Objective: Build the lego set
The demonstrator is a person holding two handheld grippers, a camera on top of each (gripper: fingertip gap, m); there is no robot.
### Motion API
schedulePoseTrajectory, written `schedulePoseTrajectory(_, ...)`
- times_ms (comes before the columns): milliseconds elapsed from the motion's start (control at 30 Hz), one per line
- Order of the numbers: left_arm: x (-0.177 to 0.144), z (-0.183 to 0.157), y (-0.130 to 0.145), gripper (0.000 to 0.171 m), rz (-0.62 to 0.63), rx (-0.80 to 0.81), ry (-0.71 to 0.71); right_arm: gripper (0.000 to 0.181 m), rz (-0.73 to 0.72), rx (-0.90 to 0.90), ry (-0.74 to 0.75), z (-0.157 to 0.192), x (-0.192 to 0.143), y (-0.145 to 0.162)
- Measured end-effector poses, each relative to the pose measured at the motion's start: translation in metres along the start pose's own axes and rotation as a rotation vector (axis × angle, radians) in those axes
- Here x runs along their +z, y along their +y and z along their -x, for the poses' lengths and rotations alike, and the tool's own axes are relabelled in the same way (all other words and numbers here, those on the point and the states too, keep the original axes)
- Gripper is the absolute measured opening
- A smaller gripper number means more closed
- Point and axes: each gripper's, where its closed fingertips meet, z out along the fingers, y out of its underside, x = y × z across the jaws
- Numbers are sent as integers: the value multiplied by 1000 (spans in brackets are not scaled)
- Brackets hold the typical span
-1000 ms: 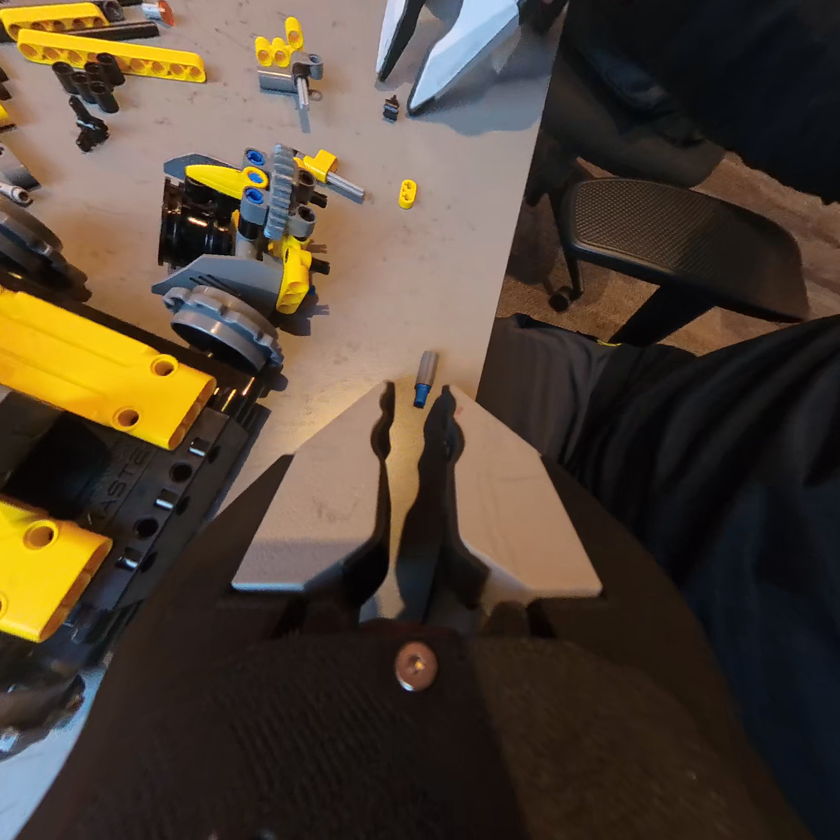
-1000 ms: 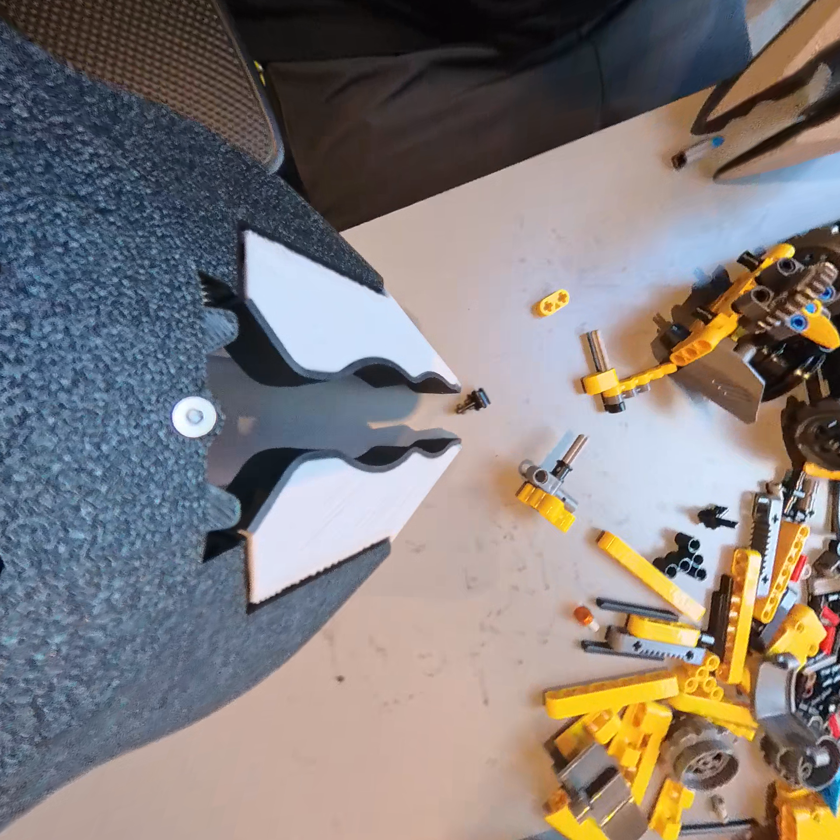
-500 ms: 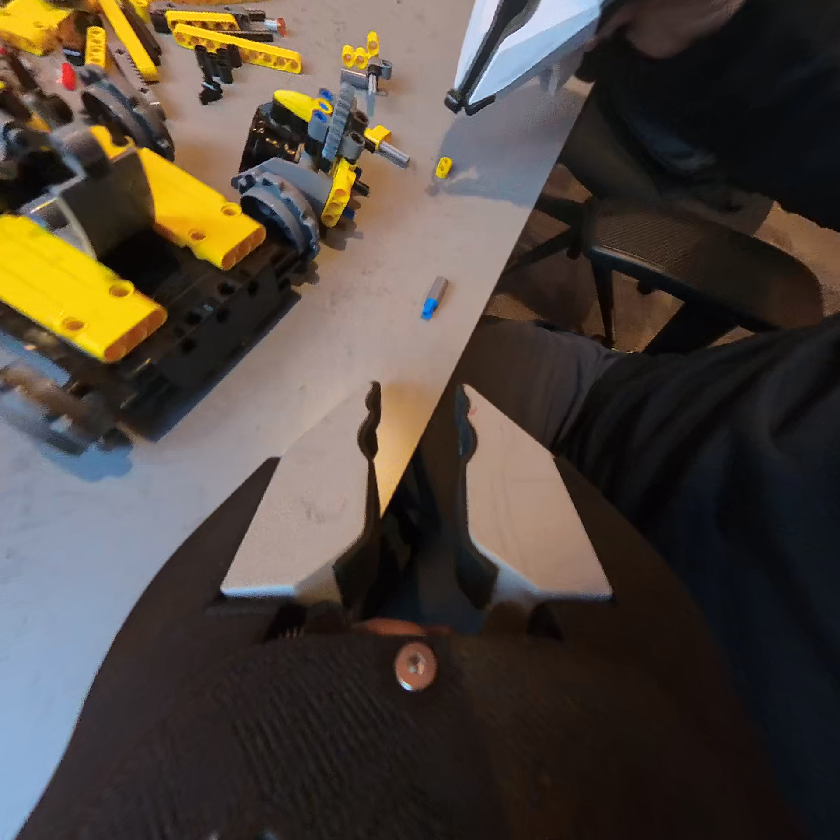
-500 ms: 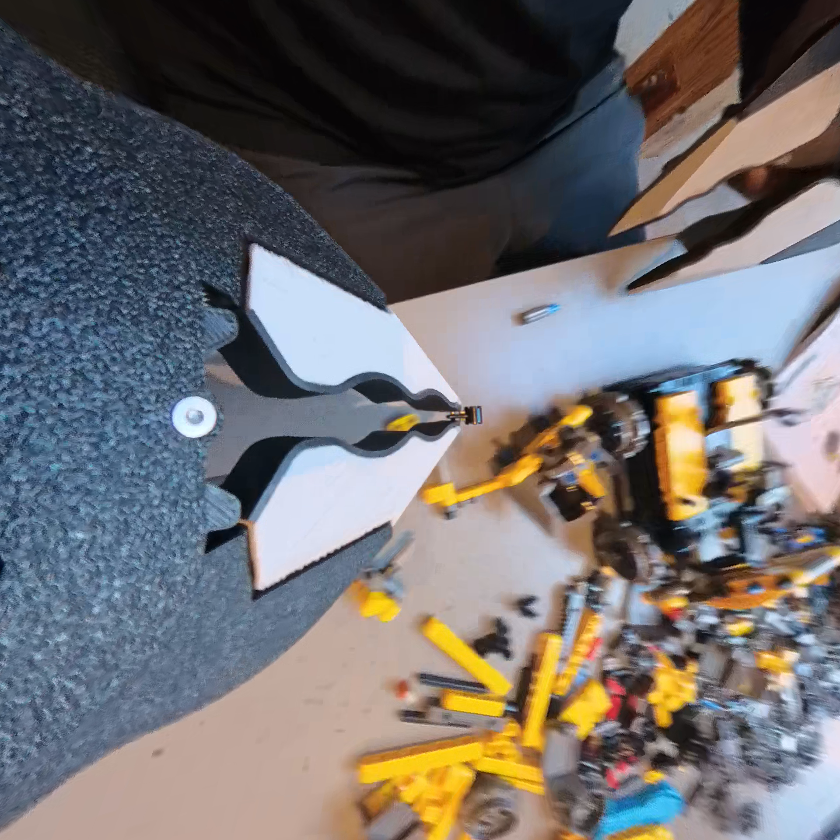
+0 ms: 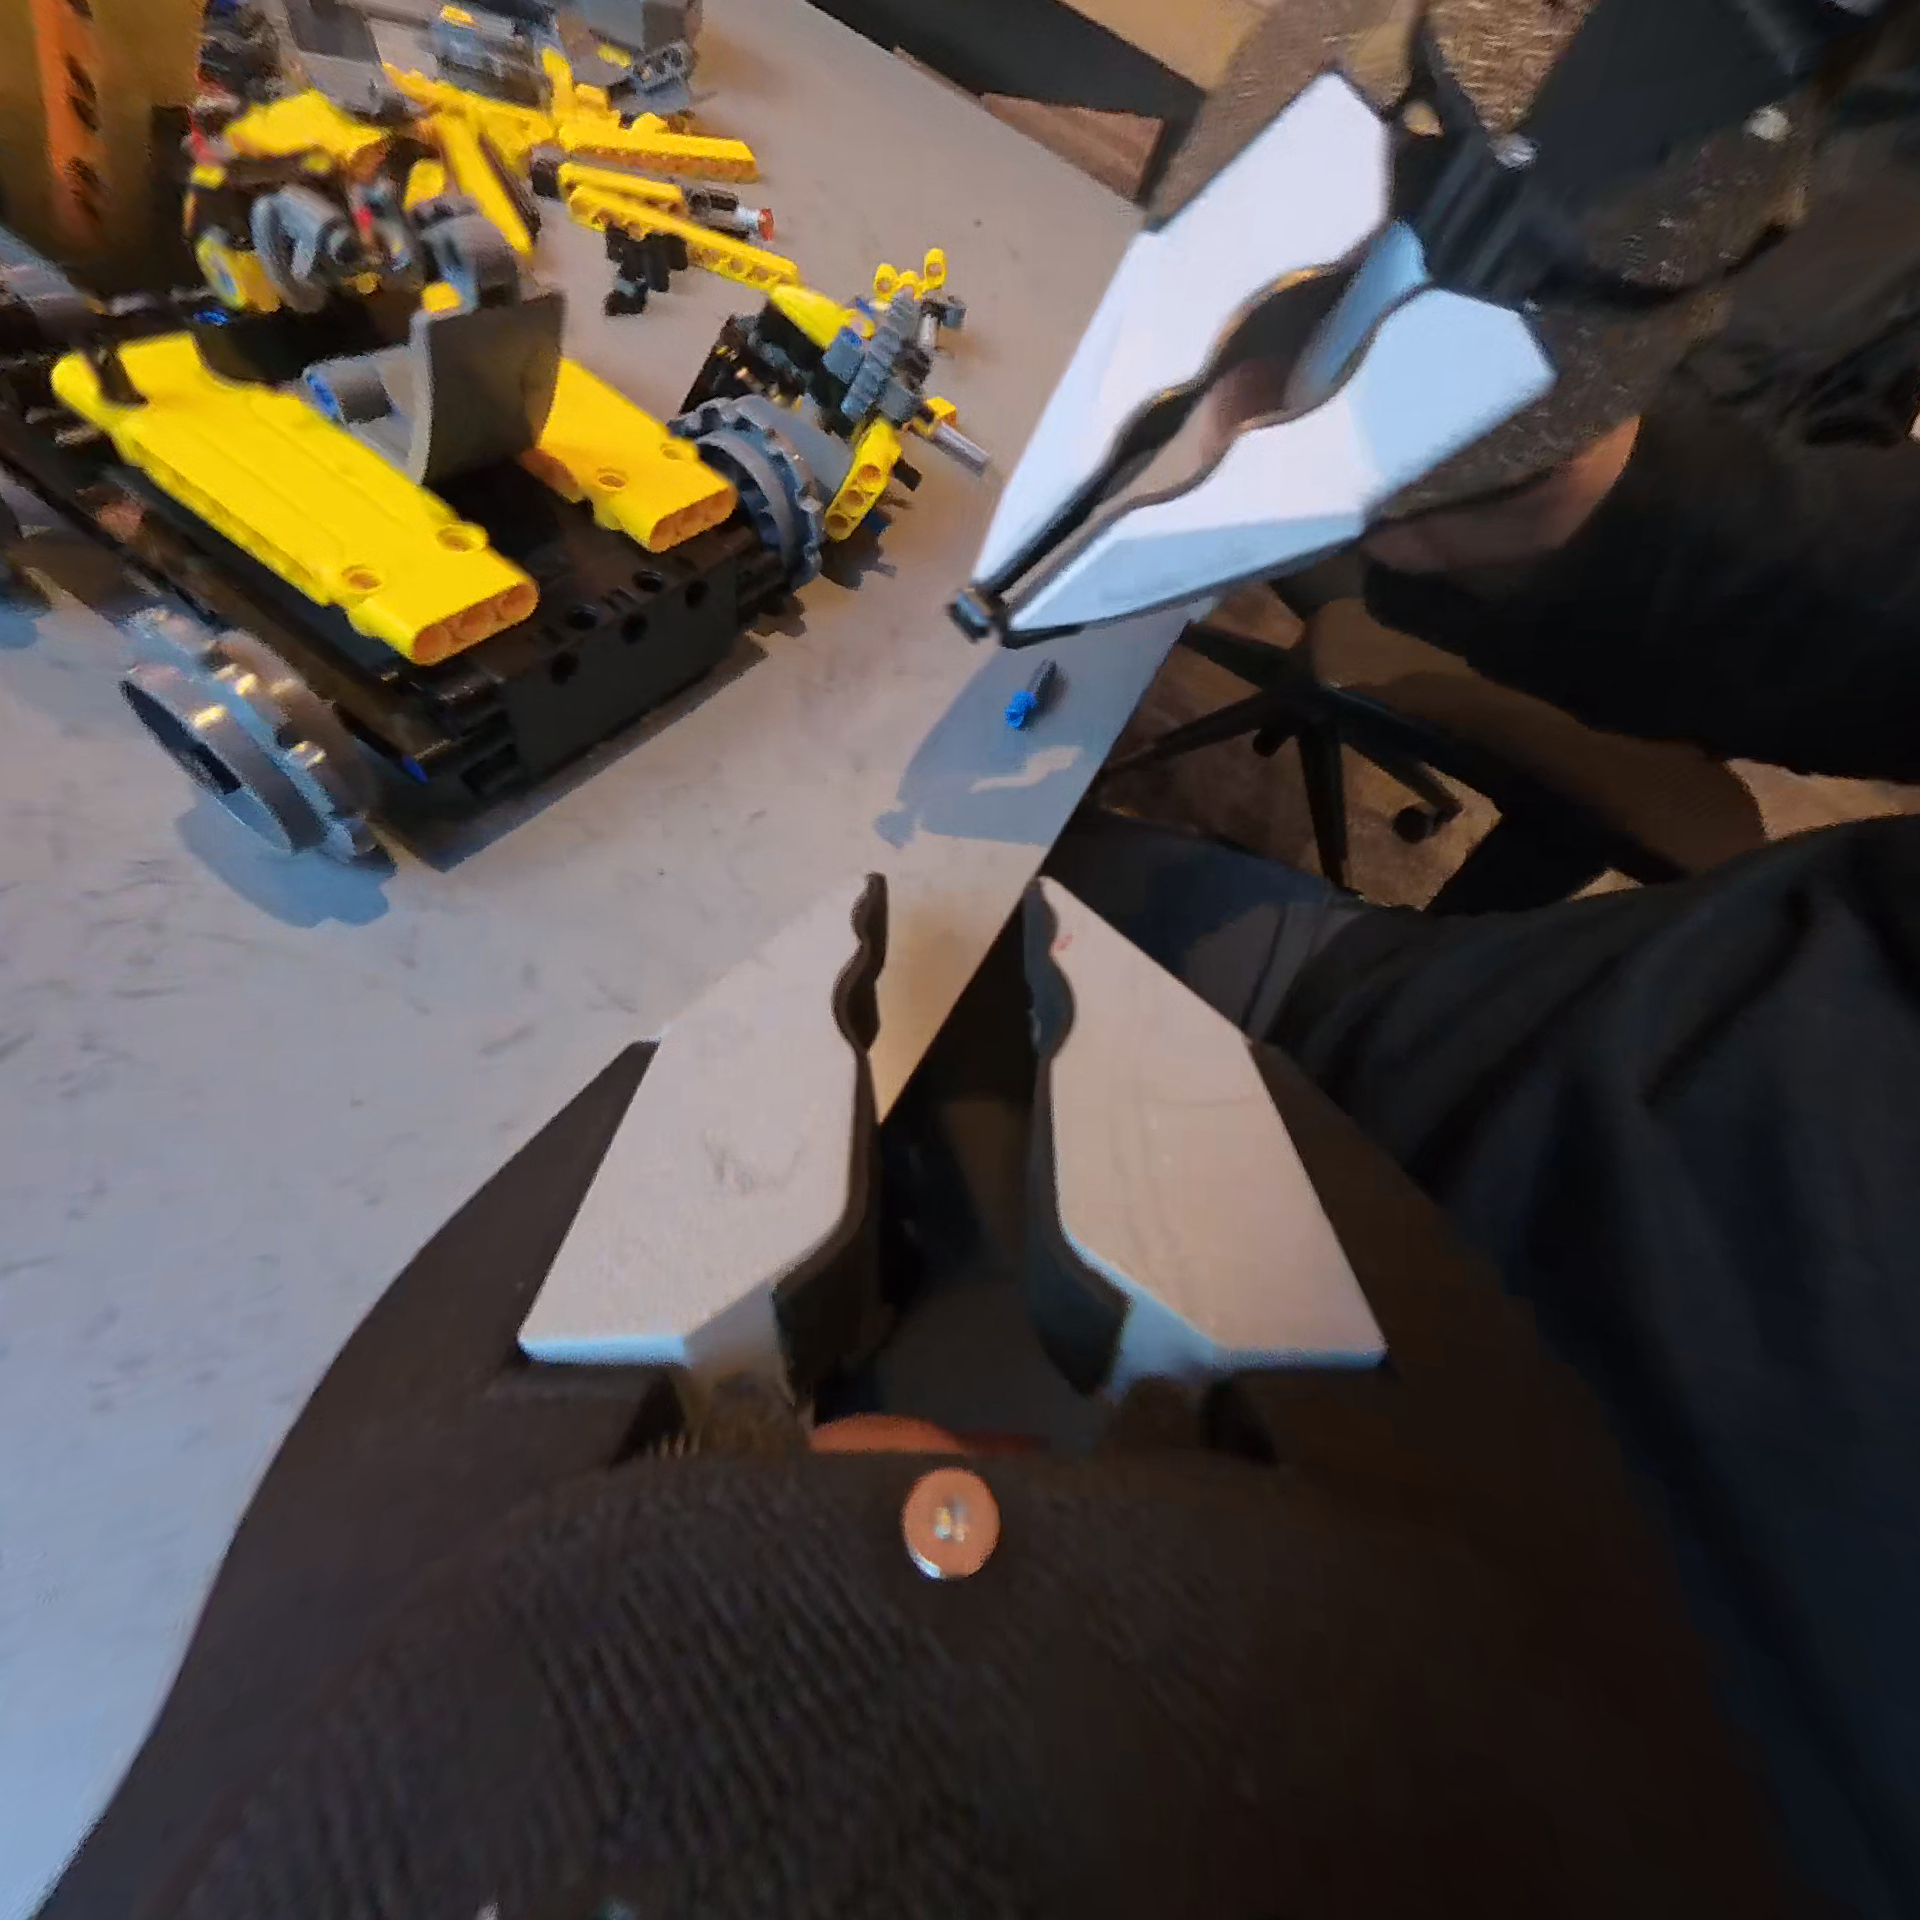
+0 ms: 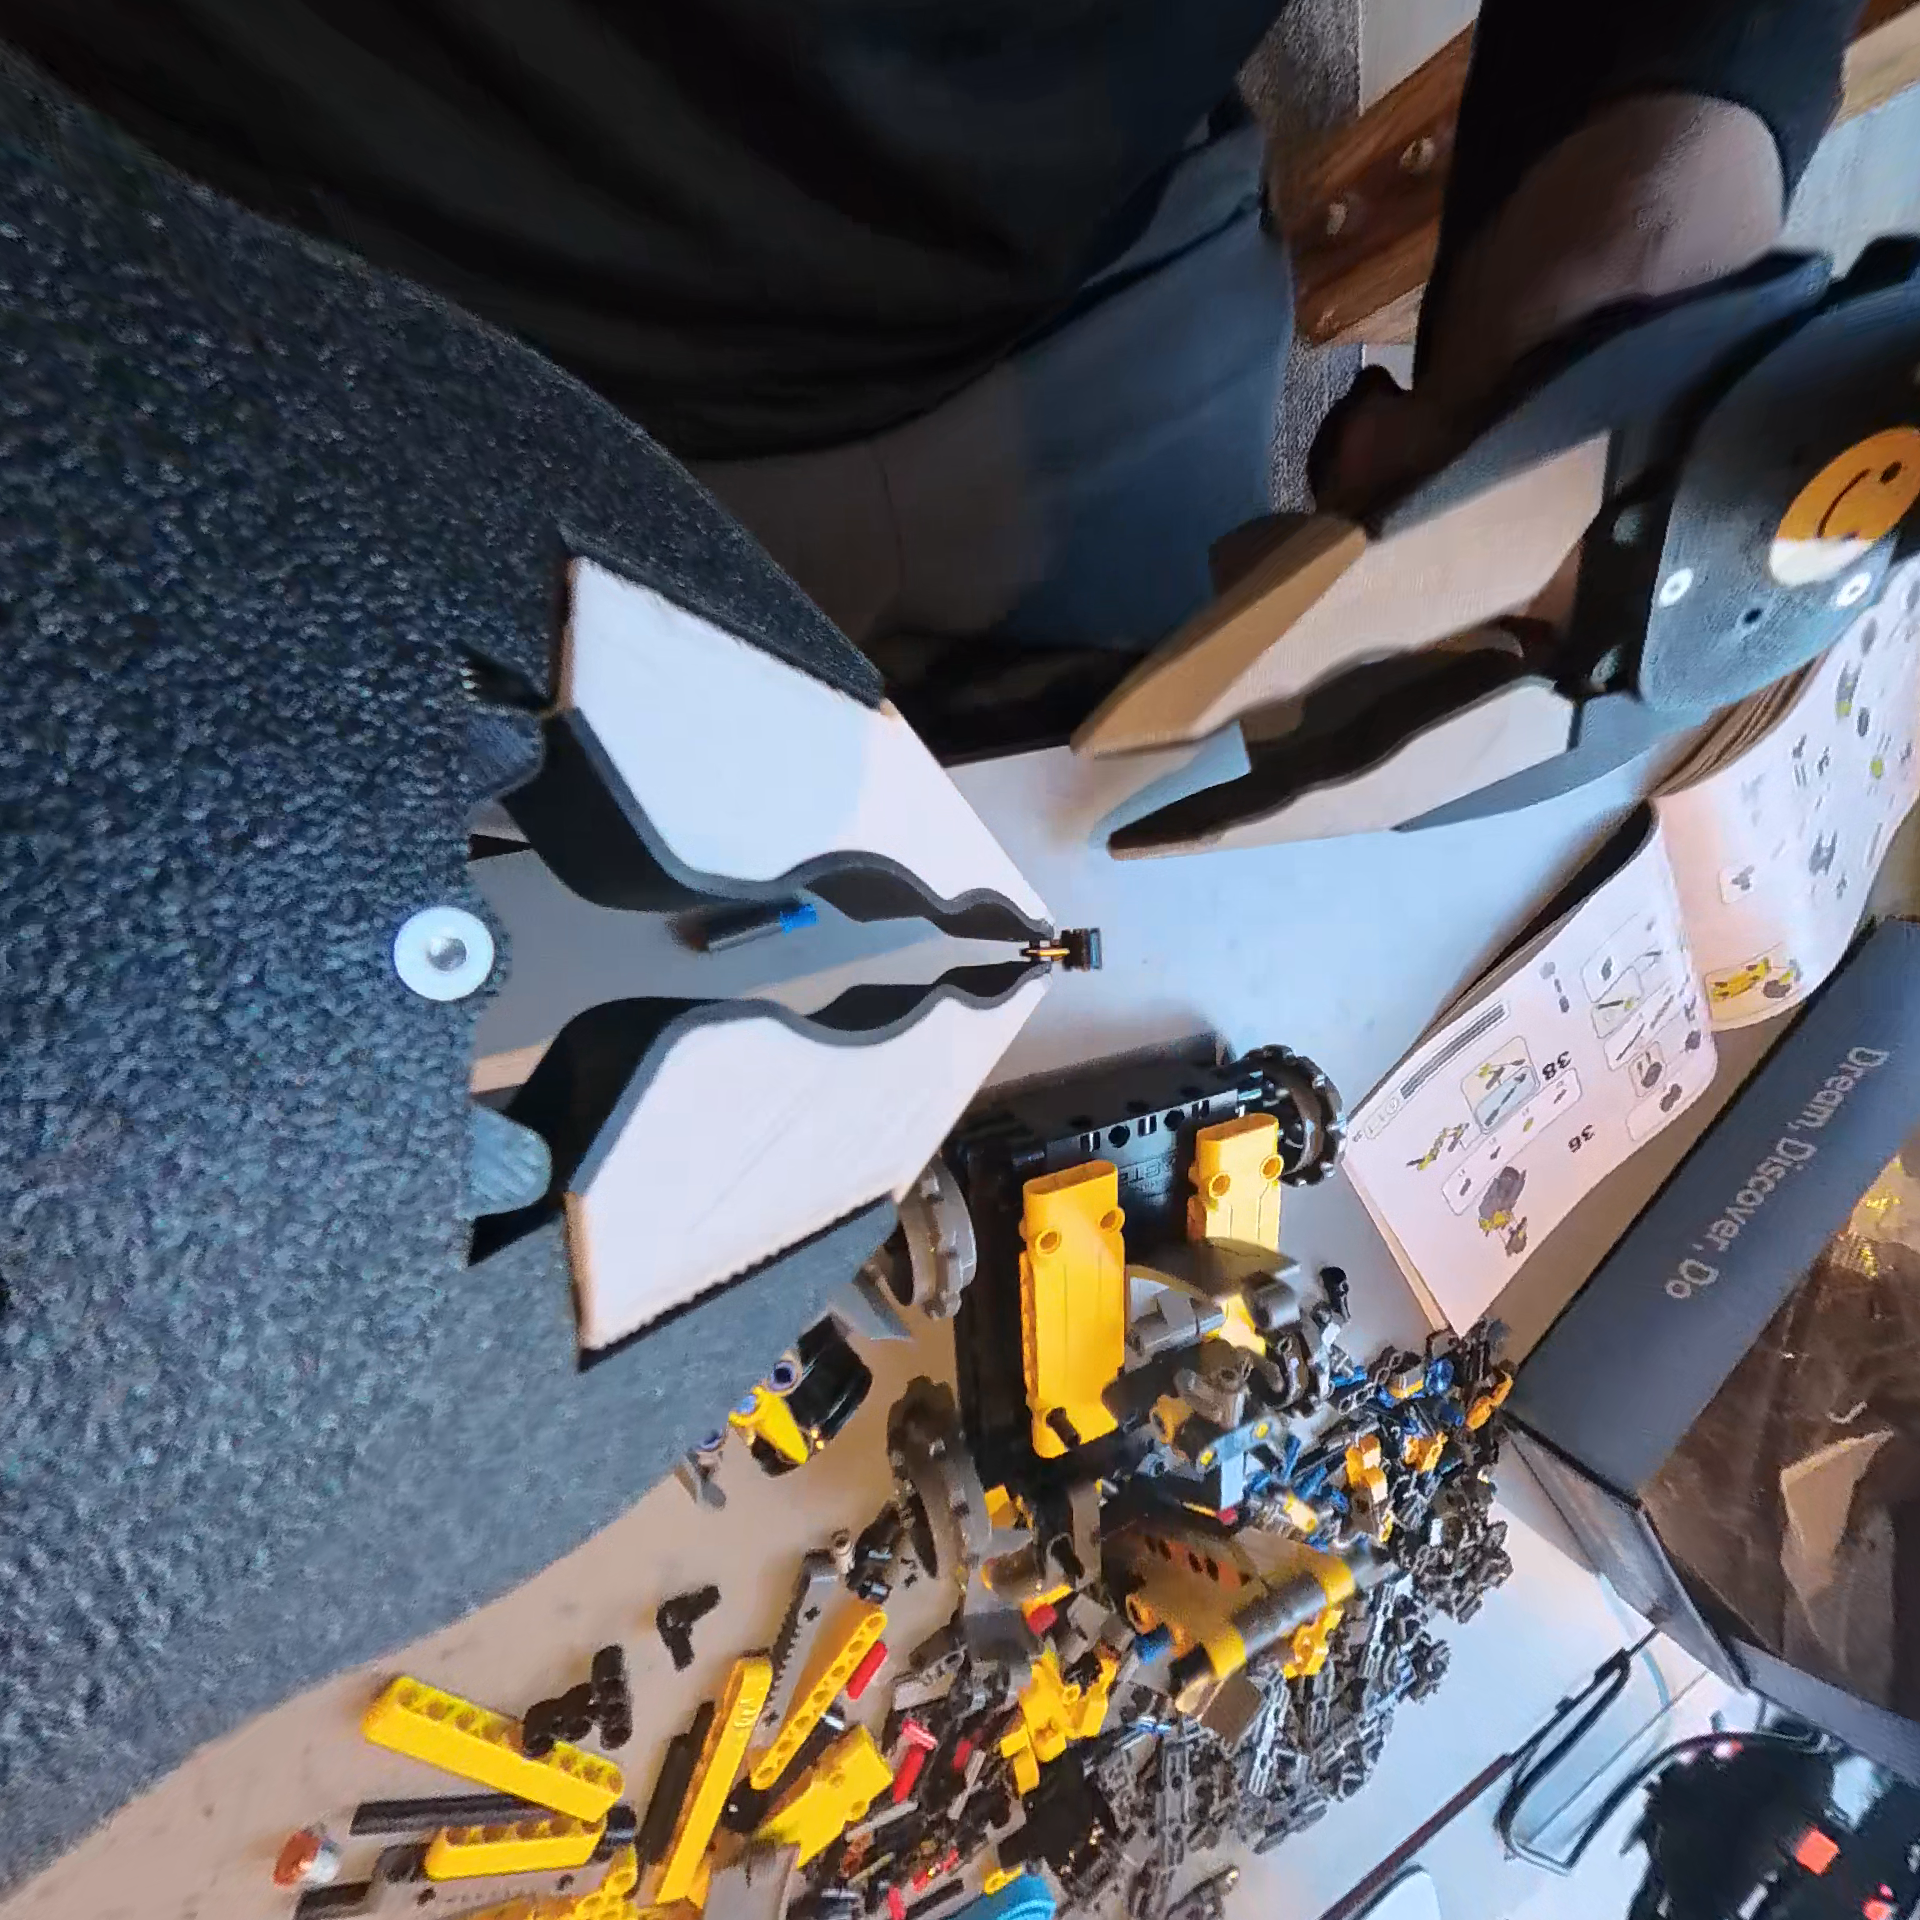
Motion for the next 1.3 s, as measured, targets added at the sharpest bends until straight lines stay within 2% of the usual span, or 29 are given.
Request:
schedulePoseTrajectory(67, 0, 7, 1, 19, 23, -83, -23, 3, -7, -16, -11, 4, 1, 0)
schedulePoseTrajectory(133, -2, 5, -8, 26, -22, -130, 7, 3, 3, -34, 2, 3, 1, 3)
schedulePoseTrajectory(300, -3, 8, -19, 31, -75, -219, 39, 3, -23, -37, 33, 0, 0, 3)
schedulePoseTrajectory(500, 5, 1, -28, 31, -56, -173, 48, 3, -9, -63, 110, 2, -1, 4)
schedulePoseTrajectory(600, 12, -11, -37, 28, -50, -180, 118, 3, 3, -110, 132, 8, -3, 5)
schedulePoseTrajectory(800, 27, -18, -29, 20, 65, -190, 157, 3, 52, -99, 158, 10, -7, 14)
schedulePoseTrajectory(867, 29, -11, -25, 9, 98, -163, 113, 3, 113, -36, 147, 11, -2, 23)
schedulePoseTrajectory(1000, 30, 11, -10, 19, 207, -47, -36, 3, 221, 128, 137, 15, 8, 44)
schedulePoseTrajectory(1100, 34, 4, -5, 23, 225, -38, -2, 3, 211, 171, 152, 15, 10, 43)
schedulePoseTrajectory(1200, 37, 4, -5, 16, 232, -23, 0, 3, 223, 151, 147, 18, 12, 41)
schedulePoseTrajectory(1300, 39, 8, -7, 15, 236, -14, -3, 4, 232, 129, 148, 20, 12, 40)
